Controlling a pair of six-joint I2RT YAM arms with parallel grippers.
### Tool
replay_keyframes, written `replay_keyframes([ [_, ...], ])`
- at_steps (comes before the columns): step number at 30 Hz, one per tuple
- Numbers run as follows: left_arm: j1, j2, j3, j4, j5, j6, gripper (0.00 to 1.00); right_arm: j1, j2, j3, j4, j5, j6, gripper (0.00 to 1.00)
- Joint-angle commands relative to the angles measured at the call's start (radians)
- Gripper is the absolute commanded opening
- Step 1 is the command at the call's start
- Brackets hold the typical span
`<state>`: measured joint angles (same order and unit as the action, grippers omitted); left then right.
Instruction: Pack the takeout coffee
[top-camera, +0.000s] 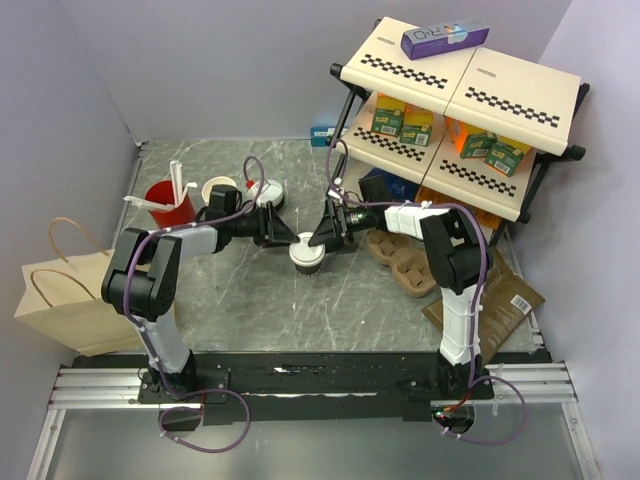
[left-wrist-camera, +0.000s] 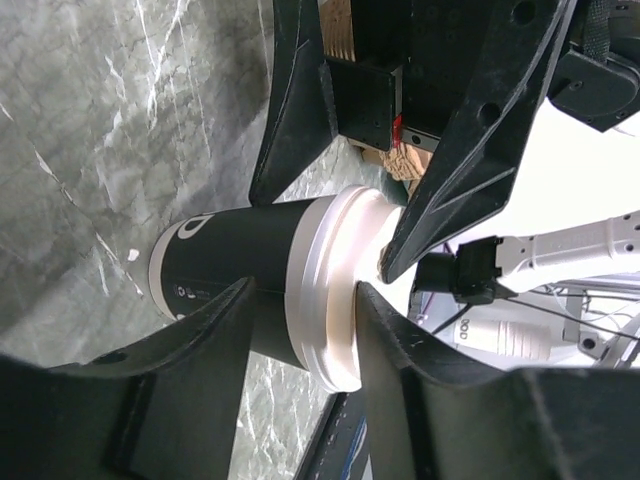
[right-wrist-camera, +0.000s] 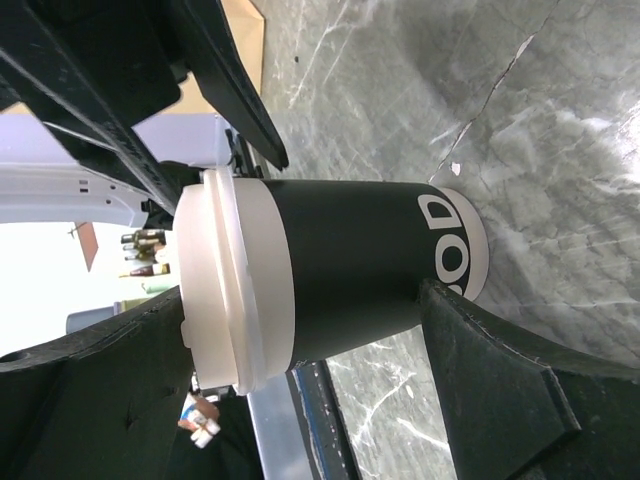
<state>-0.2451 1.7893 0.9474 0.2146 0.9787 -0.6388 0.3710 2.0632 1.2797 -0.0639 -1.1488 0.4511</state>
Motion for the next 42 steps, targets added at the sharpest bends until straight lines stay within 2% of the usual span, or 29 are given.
replay_keyframes([
  [1, -0.003, 0.035, -0.097, 0.0, -0.092, -0.015, 0.47, 0.005, 0.031, 0.026, 0.01, 0.003, -0.022, 0.91],
  [6, -0.006, 0.079, -0.118, -0.015, -0.144, -0.025, 0.44, -0.004, 0.054, -0.022, 0.059, -0.006, 0.053, 0.85],
  [8, -0.008, 0.088, -0.11, -0.027, -0.153, -0.016, 0.44, -0.012, 0.054, -0.062, 0.137, -0.005, 0.081, 0.84],
  [14, -0.019, 0.12, -0.108, -0.08, -0.209, 0.016, 0.43, -0.023, 0.038, -0.14, 0.21, 0.012, 0.078, 0.83],
  [18, -0.023, 0.108, -0.088, -0.104, -0.202, 0.063, 0.43, -0.033, 0.015, -0.181, 0.326, -0.006, 0.129, 0.84],
  [22, -0.031, 0.071, -0.065, -0.084, -0.163, 0.091, 0.44, -0.034, -0.029, -0.198, 0.482, -0.06, 0.201, 0.91],
  [26, -0.04, 0.039, -0.026, -0.101, -0.146, 0.122, 0.45, -0.034, -0.077, -0.192, 0.565, -0.097, 0.247, 0.99],
  [30, -0.04, 0.028, -0.01, -0.139, -0.152, 0.145, 0.45, -0.032, -0.086, -0.189, 0.633, -0.137, 0.323, 0.99],
  [35, -0.04, 0.013, -0.018, -0.139, -0.155, 0.148, 0.45, -0.029, -0.109, -0.224, 0.665, -0.172, 0.334, 0.99],
  [37, -0.04, 0.012, -0.015, -0.147, -0.156, 0.151, 0.46, -0.024, -0.12, -0.236, 0.636, -0.177, 0.308, 0.99],
  [38, -0.04, 0.012, -0.013, -0.149, -0.158, 0.151, 0.46, -0.018, -0.133, -0.237, 0.594, -0.167, 0.234, 0.99],
  [40, -0.04, 0.013, -0.012, -0.152, -0.161, 0.153, 0.45, -0.001, -0.149, -0.215, 0.393, -0.144, 0.116, 0.99],
  [41, -0.04, 0.015, -0.009, -0.152, -0.161, 0.154, 0.45, 0.006, -0.161, -0.201, 0.324, -0.119, -0.005, 0.99],
  [42, -0.04, 0.015, -0.009, -0.152, -0.16, 0.153, 0.45, 0.02, -0.166, -0.172, 0.17, -0.1, -0.068, 1.0],
])
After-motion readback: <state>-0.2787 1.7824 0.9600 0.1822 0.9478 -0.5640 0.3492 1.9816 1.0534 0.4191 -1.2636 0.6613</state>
